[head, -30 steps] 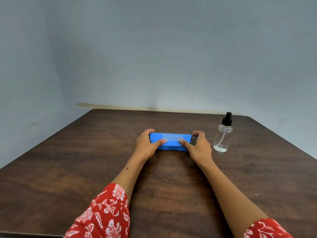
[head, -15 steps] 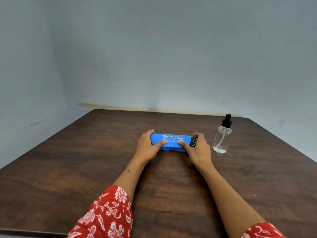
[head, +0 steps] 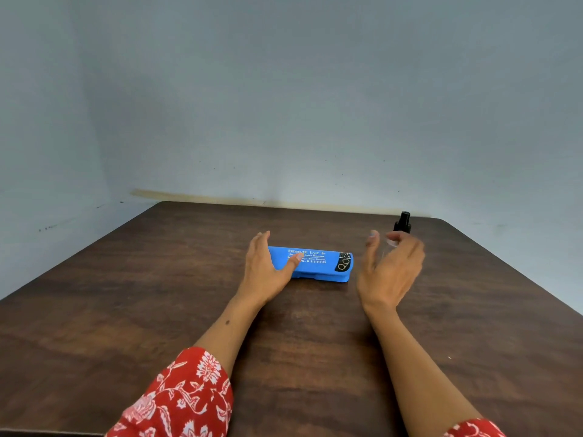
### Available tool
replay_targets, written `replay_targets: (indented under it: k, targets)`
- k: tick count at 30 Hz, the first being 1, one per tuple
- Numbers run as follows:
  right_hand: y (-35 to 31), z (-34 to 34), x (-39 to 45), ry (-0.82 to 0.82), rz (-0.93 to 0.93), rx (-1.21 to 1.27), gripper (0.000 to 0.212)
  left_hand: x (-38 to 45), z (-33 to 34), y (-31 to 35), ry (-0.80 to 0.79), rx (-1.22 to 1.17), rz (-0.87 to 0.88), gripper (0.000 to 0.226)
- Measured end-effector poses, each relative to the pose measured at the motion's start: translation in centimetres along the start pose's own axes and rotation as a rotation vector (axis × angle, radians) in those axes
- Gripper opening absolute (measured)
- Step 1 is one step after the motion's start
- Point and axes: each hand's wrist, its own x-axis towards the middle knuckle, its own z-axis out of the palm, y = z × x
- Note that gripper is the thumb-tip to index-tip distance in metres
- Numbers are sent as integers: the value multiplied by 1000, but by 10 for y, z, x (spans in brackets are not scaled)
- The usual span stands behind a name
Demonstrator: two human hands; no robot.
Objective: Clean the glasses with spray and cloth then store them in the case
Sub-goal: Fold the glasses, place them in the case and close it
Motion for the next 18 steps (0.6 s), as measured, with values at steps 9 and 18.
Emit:
replay_targets:
  k: [9, 18]
  targets:
    - [47, -5, 26, -287, 496, 37, 83, -8, 14, 16, -5, 202, 263, 78]
    - [51, 4, 21, -381, 509, -95, 58, -5, 10, 13, -8, 214, 208, 71]
